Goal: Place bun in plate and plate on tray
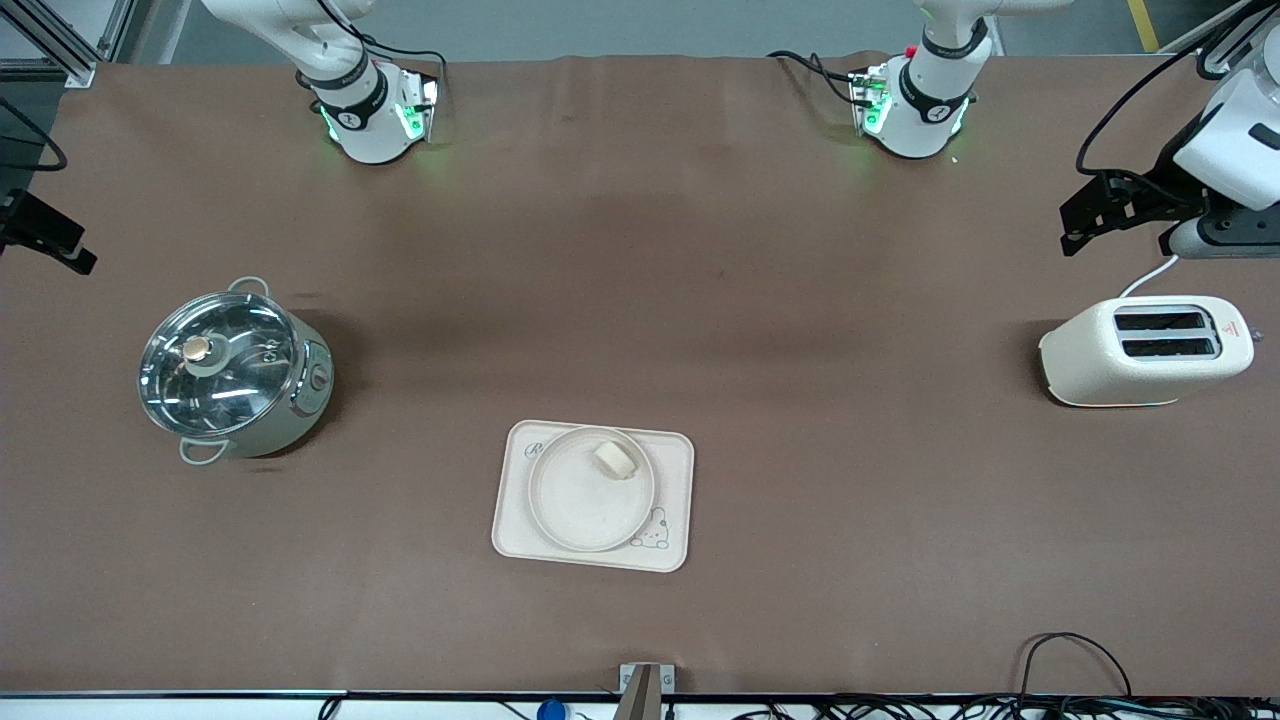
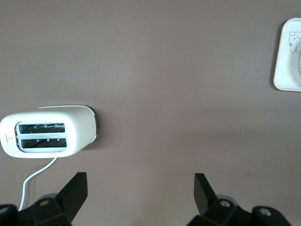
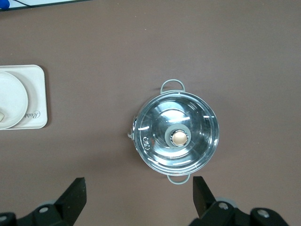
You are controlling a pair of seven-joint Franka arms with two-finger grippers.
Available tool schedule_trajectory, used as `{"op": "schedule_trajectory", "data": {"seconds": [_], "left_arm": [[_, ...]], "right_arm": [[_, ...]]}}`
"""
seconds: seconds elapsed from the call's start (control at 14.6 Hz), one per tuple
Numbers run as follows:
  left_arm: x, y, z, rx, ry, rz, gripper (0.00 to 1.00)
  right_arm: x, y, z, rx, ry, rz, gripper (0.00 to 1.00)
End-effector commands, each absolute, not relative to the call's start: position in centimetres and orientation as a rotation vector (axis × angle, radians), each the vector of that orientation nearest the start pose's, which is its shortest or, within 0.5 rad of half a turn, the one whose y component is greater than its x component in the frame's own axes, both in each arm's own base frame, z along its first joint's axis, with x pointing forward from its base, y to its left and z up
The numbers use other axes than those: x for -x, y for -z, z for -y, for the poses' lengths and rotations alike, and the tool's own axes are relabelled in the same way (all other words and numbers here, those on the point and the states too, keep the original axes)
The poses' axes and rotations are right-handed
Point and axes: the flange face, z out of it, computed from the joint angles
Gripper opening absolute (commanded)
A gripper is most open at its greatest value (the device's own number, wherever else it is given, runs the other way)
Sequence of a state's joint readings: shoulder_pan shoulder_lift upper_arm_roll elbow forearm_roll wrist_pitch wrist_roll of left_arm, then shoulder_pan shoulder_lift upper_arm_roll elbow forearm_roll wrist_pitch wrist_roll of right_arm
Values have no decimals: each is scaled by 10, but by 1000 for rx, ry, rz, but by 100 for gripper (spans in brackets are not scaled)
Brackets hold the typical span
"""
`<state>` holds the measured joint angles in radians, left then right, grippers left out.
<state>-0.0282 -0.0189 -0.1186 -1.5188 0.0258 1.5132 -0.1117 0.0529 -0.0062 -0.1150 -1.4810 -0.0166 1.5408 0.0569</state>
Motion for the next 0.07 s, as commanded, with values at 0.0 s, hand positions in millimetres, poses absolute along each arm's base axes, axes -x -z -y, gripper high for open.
{"op": "schedule_trajectory", "data": {"seconds": [0.0], "left_arm": [[-536,-659,76,3137,-4,-74,100]], "right_arm": [[-545,-668,31,3166,133,-156,100]]}}
